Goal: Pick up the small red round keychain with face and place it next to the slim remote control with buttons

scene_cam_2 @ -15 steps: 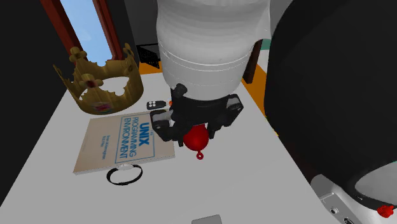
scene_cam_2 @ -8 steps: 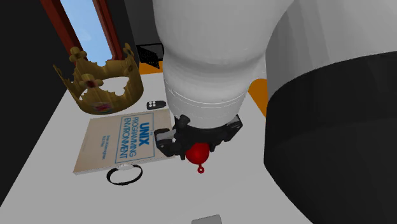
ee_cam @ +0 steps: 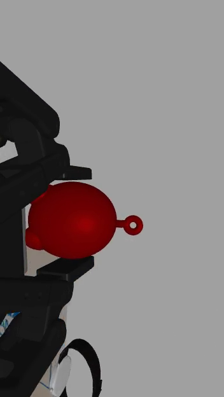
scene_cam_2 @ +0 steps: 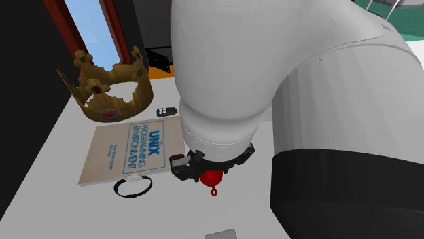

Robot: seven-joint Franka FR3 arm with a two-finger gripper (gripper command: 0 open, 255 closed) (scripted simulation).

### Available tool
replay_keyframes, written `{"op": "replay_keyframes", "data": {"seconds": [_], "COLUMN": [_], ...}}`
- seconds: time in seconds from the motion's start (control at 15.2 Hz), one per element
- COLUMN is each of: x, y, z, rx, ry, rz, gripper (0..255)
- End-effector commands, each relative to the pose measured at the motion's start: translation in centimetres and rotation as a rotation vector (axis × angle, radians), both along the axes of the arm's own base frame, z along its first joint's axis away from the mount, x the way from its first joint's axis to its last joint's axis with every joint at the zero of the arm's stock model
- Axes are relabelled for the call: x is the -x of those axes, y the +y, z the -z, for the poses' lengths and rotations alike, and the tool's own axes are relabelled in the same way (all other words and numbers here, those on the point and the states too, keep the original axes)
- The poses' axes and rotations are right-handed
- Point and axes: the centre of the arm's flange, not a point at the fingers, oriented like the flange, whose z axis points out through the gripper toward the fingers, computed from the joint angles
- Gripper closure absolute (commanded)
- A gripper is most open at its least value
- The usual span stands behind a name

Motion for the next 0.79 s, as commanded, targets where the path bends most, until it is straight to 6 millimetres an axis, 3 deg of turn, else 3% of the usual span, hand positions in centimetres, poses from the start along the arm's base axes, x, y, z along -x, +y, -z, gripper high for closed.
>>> {"op": "replay_keyframes", "data": {"seconds": [0.0, 0.2, 0.66, 0.73], "x": [-0.1, -0.1, -0.1, -0.1], "y": [-0.1, -0.1, -0.1, -0.1], "z": [1.1, 2.6, 2.6, 2.6], "rx": [-0.001, -0.001, -0.001, -0.001], "ry": [0.000, 0.000, 0.000, 0.000], "rz": [0.000, 0.000, 0.000, 0.000], "gripper": [255, 255, 255, 0]}}
